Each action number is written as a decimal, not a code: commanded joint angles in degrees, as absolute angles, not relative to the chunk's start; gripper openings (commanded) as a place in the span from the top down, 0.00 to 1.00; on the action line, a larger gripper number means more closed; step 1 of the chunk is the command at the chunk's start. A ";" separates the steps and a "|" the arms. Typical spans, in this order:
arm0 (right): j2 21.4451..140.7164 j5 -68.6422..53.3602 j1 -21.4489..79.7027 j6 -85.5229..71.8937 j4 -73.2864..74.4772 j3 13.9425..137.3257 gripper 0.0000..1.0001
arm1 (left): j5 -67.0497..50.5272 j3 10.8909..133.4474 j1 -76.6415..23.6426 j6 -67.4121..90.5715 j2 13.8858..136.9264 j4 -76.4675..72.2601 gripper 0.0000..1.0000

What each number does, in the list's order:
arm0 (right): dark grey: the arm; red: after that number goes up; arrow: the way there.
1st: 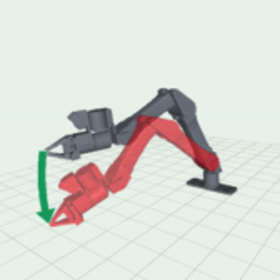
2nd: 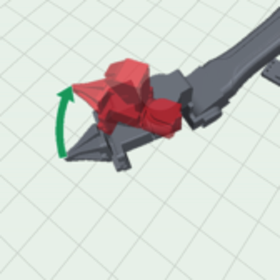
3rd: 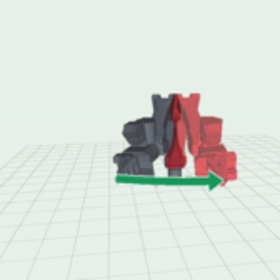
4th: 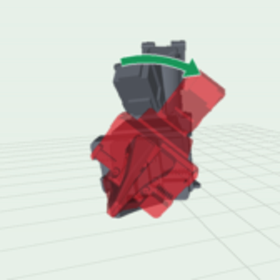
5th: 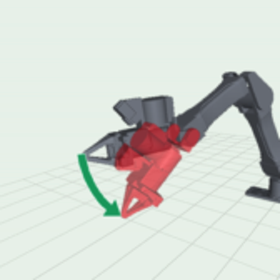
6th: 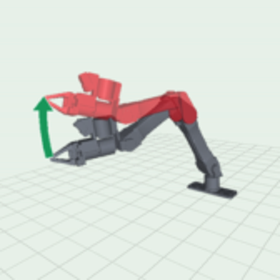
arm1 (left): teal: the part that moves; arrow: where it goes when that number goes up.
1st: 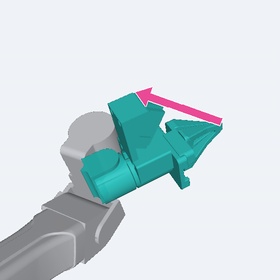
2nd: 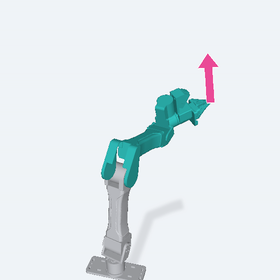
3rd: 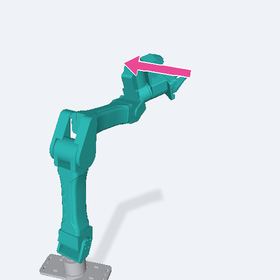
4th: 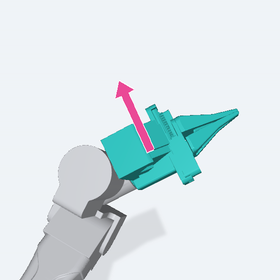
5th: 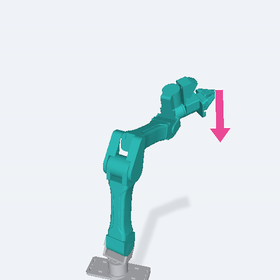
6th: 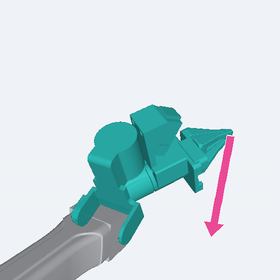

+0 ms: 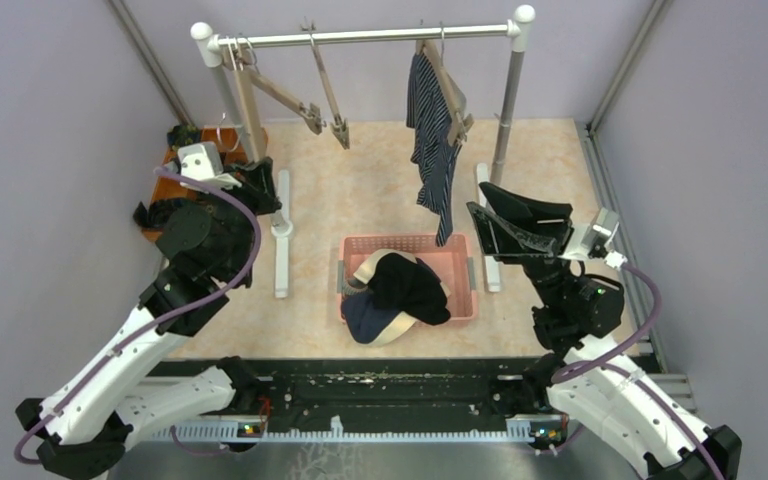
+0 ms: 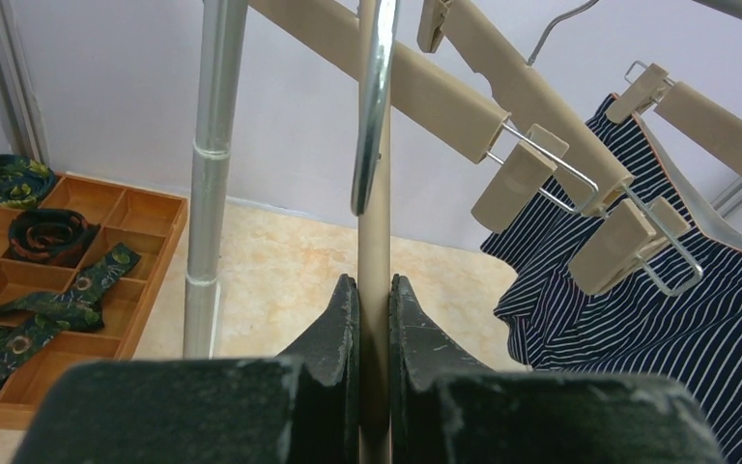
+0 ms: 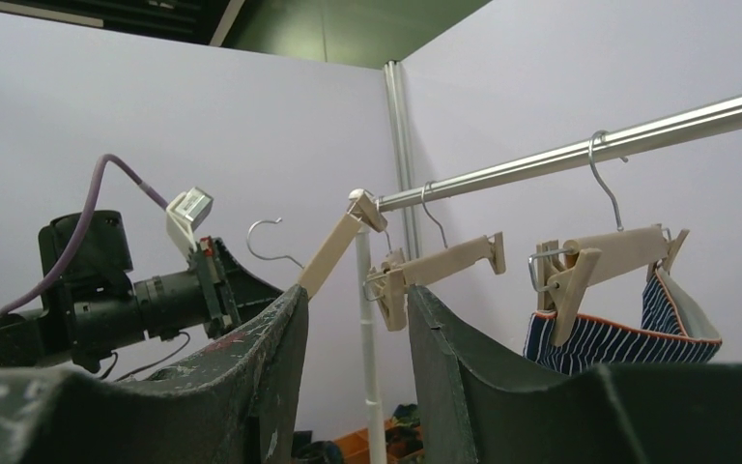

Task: Remove the underwear clipped to the hanger
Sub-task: Place the hanger at the clothesline.

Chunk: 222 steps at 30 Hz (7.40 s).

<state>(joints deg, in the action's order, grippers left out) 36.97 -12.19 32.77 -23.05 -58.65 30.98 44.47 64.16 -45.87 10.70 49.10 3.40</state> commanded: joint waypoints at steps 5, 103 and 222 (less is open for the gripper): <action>37.09 -13.30 32.52 -22.56 -58.34 31.80 0.58 | 45.92 61.29 -45.79 12.33 47.55 3.53 1.00; 23.53 -12.15 32.50 -19.60 -58.42 26.14 0.60 | 32.52 103.40 -34.51 15.56 81.31 35.31 1.00; 56.57 2.64 72.47 -13.33 -2.74 31.32 0.70 | -2.79 68.68 -33.74 13.18 36.10 29.84 0.00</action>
